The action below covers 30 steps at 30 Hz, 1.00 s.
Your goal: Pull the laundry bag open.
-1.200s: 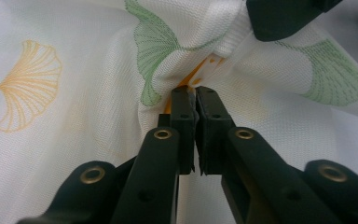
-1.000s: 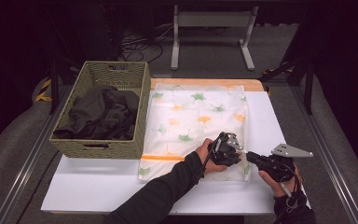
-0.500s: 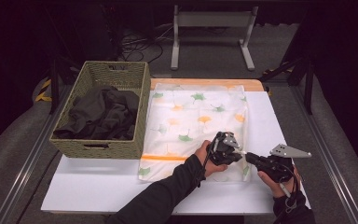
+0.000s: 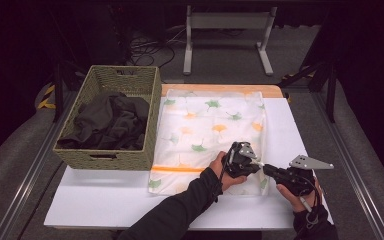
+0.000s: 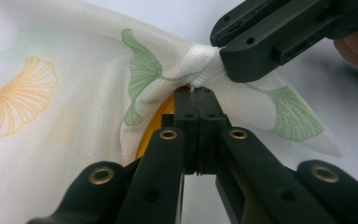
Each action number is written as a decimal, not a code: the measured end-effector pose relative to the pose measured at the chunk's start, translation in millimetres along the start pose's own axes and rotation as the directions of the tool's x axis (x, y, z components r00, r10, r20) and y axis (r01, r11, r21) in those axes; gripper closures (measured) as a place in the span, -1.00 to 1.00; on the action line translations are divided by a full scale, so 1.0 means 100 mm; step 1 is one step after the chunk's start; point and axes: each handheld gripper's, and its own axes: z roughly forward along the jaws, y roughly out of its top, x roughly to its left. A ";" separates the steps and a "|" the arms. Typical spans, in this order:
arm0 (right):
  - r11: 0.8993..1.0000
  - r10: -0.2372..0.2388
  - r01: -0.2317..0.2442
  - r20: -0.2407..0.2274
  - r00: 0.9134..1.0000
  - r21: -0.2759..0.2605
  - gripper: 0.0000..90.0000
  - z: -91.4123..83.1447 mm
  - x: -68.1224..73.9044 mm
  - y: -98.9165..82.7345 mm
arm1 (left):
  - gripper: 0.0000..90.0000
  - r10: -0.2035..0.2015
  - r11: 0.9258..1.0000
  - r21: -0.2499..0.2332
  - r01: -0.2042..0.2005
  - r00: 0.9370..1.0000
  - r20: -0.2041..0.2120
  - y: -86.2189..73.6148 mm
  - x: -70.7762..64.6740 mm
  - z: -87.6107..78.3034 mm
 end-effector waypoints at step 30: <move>0.998 -0.054 0.054 0.044 0.998 0.013 0.89 0.01 0.06 -0.01 | 1.00 -0.030 0.996 0.084 0.033 0.999 -0.038 -0.02 0.03 -0.09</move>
